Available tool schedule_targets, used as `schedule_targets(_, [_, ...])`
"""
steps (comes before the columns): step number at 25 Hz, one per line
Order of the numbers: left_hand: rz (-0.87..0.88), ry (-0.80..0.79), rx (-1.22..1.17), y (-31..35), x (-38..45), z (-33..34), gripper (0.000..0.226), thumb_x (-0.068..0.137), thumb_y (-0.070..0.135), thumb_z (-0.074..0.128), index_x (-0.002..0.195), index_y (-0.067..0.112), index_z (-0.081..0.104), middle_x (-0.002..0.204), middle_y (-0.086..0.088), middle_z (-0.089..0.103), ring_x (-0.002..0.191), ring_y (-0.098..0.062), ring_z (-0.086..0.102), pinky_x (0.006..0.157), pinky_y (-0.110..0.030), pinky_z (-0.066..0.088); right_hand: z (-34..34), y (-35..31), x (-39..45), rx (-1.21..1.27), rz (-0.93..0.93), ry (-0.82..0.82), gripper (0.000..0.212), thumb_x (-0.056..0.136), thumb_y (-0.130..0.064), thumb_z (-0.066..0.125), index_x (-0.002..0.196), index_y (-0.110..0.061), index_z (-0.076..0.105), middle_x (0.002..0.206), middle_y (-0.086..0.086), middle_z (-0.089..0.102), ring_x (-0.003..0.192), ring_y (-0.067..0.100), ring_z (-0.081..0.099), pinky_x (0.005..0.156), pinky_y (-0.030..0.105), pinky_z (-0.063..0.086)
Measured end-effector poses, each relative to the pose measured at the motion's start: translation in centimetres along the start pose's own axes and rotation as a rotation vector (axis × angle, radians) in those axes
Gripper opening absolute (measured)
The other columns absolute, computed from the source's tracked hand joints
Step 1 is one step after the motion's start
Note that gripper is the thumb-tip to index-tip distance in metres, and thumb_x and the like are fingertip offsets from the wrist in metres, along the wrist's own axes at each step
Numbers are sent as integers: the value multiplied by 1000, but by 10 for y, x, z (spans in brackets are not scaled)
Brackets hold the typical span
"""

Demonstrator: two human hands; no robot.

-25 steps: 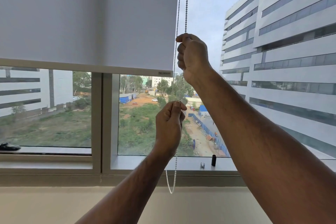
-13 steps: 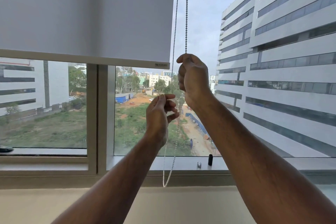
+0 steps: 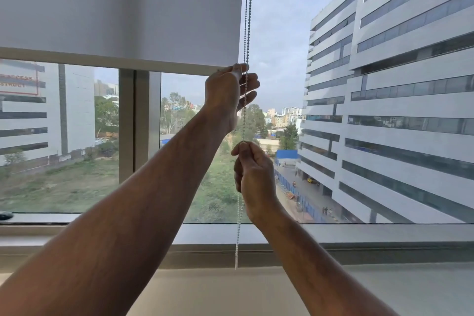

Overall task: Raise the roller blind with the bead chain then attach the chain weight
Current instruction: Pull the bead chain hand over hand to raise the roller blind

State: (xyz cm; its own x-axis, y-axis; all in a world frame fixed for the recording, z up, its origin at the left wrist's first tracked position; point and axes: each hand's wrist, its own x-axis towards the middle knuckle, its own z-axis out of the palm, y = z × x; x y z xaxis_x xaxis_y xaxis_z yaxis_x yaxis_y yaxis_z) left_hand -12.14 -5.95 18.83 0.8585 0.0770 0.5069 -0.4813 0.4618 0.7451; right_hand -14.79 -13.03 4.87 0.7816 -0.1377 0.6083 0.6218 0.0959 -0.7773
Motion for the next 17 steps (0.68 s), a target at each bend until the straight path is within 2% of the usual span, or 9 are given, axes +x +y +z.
schedule_targets(4, [27,-6,-6,6,4,7,26,106,17,49,118,4,68,94,-11,75,75,-18,73,61,-26,55,-2,16,-13,-4,18,-23,30,109,-15,42,88,-9,62,56,-3,38,47,7,32,44,20,28])
schedule_targets(5, [37,-3,11,5,5,8,27,106,17,49,118,3,68,87,-8,72,65,-15,68,55,-24,50,-2,19,-16,-4,21,-32,30,109,-15,42,88,-9,62,55,-5,38,47,7,32,45,21,28])
schedule_targets(7, [73,12,57,1,7,8,28,106,15,48,116,0,69,70,-2,57,48,-10,47,43,-21,32,-4,24,-20,-4,31,-56,30,109,-15,42,88,-10,62,56,-6,40,49,7,33,46,22,28])
schedule_targets(9, [126,33,108,-4,6,7,27,105,14,48,104,6,74,62,2,46,44,-9,31,40,-21,22,-5,27,-22,3,46,-80,30,109,-16,42,88,-11,62,57,-5,39,50,8,32,45,24,26])
schedule_targets(11, [178,43,141,-9,4,5,30,104,13,48,88,15,74,58,5,43,43,-9,28,41,-21,21,-6,31,-24,19,60,-107,30,110,-18,42,89,-10,62,57,-5,39,50,9,30,45,25,23])
schedule_targets(13, [209,42,151,-14,0,2,32,104,14,49,81,18,70,56,6,40,43,-9,29,43,-21,21,-8,37,-24,44,79,-137,31,110,-21,42,92,-3,62,56,-3,41,49,11,30,44,26,23])
schedule_targets(15, [231,39,168,-19,-5,-1,32,105,14,48,81,18,69,57,5,39,44,-8,31,44,-21,23,-11,42,-22,66,82,-159,36,110,-24,42,99,3,63,59,5,51,48,15,40,43,27,34])
schedule_targets(17, [258,28,191,-25,-10,-5,33,105,13,47,81,19,68,59,3,40,44,-8,32,45,-23,27,-14,43,-19,86,92,-166,43,109,-28,40,104,6,66,70,15,64,59,19,57,53,28,50])
